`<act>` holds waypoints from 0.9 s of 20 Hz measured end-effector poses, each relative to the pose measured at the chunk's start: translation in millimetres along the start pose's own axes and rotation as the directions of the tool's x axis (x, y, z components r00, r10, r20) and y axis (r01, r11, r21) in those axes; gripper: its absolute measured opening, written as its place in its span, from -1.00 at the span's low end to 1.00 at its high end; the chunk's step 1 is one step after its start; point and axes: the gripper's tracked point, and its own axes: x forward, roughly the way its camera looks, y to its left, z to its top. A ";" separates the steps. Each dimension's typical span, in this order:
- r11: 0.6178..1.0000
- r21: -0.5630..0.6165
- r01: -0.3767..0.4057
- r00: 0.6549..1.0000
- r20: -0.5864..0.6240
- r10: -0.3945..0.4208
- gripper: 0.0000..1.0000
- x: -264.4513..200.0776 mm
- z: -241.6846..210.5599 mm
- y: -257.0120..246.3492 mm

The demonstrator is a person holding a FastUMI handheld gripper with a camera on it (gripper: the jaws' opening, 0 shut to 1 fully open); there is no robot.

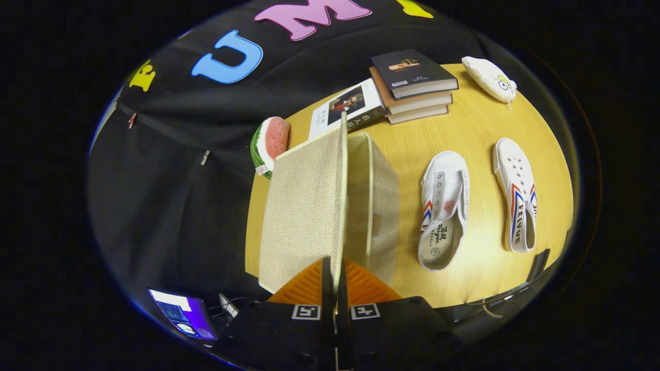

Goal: Open the storage box then place both shoes into the box .Put the left shoe in first, then the right shoe, with the right side of both shoes facing outward in a uniform manner.

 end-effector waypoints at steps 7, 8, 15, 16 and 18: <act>0.976 -0.060 -0.210 0.977 0.032 0.212 -0.83 -13.0 25.9 130.4; 0.968 -0.078 -0.239 0.970 0.025 0.242 -0.83 -11.5 27.2 151.8; 0.916 -0.240 -0.320 0.947 -0.062 0.315 -0.83 46.0 8.2 270.4; 0.911 -0.259 -0.323 0.946 -0.080 0.313 -0.83 57.2 0.3 280.9; 0.905 -0.288 -0.312 0.950 -0.114 0.292 -0.83 82.1 -14.5 294.2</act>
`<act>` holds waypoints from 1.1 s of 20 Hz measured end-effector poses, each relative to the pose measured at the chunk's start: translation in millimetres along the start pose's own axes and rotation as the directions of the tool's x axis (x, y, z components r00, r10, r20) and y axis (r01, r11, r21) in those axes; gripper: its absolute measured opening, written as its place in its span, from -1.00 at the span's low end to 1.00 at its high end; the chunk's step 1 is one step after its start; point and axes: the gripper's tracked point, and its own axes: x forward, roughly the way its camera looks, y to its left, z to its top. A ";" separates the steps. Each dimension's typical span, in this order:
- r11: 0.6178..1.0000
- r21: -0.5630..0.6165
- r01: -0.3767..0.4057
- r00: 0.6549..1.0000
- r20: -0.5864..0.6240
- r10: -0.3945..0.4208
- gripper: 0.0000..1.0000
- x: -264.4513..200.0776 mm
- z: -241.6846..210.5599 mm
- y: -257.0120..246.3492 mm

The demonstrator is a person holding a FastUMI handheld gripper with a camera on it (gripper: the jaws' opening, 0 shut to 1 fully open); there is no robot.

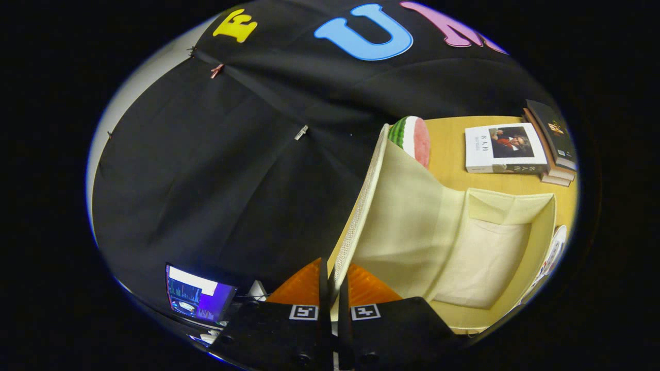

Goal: Open the storage box then place both shoes into the box .Put the left shoe in first, then the right shoe, with the right side of both shoes facing outward in a uniform manner.

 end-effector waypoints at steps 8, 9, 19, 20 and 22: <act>0.996 -0.057 0.072 0.995 -0.059 -0.075 -0.83 63.9 -22.8 5.4; 0.996 -0.053 0.074 0.996 -0.055 -0.076 -0.83 65.0 -21.9 6.0; 0.964 -0.219 0.148 0.977 0.182 -0.109 0.97 -7.9 25.4 -7.3; 0.952 -0.240 0.189 0.965 0.227 -0.134 0.97 -29.8 34.3 -18.8; 0.924 -0.257 0.283 0.928 0.315 -0.197 0.96 -80.5 48.0 -51.5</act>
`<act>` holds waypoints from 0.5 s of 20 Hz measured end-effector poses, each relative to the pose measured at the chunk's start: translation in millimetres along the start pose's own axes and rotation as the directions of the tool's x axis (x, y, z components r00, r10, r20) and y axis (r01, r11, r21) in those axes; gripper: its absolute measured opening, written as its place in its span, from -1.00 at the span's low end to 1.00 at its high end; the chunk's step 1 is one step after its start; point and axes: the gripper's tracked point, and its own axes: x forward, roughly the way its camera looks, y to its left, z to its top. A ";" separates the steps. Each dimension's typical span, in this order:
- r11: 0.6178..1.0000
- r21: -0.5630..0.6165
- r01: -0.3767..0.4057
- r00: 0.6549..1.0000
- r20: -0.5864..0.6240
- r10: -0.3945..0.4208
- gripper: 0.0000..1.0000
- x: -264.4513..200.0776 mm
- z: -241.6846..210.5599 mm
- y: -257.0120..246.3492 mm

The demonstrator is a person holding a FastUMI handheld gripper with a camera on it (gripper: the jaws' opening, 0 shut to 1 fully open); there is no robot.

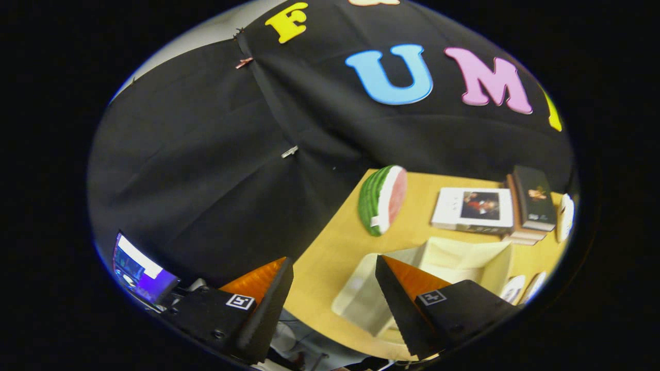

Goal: Open the storage box then place both shoes into the box .Put the left shoe in first, then the right shoe, with the right side of both shoes facing outward in a uniform manner.

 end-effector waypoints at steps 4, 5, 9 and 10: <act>0.978 -0.017 0.207 0.976 0.068 -0.205 0.97 -66.1 -7.3 -100.7; 0.967 -0.008 0.254 0.965 0.068 -0.253 0.96 -78.5 -14.3 -126.1; 0.907 0.048 0.420 0.907 0.011 -0.420 0.96 -124.9 -62.9 -224.1; 0.891 0.064 0.450 0.893 -0.015 -0.450 0.96 -131.1 -78.6 -244.8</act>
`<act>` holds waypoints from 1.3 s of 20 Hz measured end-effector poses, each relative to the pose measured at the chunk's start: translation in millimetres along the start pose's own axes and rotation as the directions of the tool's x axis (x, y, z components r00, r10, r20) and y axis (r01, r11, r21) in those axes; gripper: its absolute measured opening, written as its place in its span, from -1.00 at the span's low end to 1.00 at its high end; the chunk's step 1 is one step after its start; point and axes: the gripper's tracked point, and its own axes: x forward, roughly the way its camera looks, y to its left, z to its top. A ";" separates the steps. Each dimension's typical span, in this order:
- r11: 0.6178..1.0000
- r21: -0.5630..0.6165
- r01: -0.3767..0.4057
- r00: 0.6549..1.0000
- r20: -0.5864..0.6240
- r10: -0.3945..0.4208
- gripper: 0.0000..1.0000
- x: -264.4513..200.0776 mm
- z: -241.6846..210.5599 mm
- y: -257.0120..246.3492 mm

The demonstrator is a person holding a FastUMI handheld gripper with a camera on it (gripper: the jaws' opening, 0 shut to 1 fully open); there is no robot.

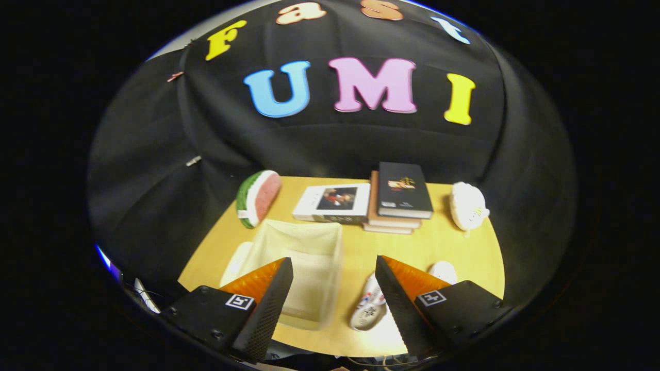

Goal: Open the storage box then place both shoes into the box .Put the left shoe in first, then the right shoe, with the right side of both shoes facing outward in a uniform manner.

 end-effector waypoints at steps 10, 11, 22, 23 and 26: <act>0.996 0.026 0.085 0.945 -0.318 -0.072 0.98 56.8 -157.8 -99.7; 0.997 0.019 0.080 0.939 -0.338 -0.069 0.97 64.1 -167.6 -101.5; 0.993 0.011 0.114 0.927 -0.360 -0.102 1.00 161.4 -194.9 -129.8; 0.995 0.015 0.101 0.924 -0.371 -0.088 1.00 164.9 -196.3 -127.3; 0.993 0.108 0.047 0.917 -0.399 0.000 0.53 170.2 -198.6 -106.4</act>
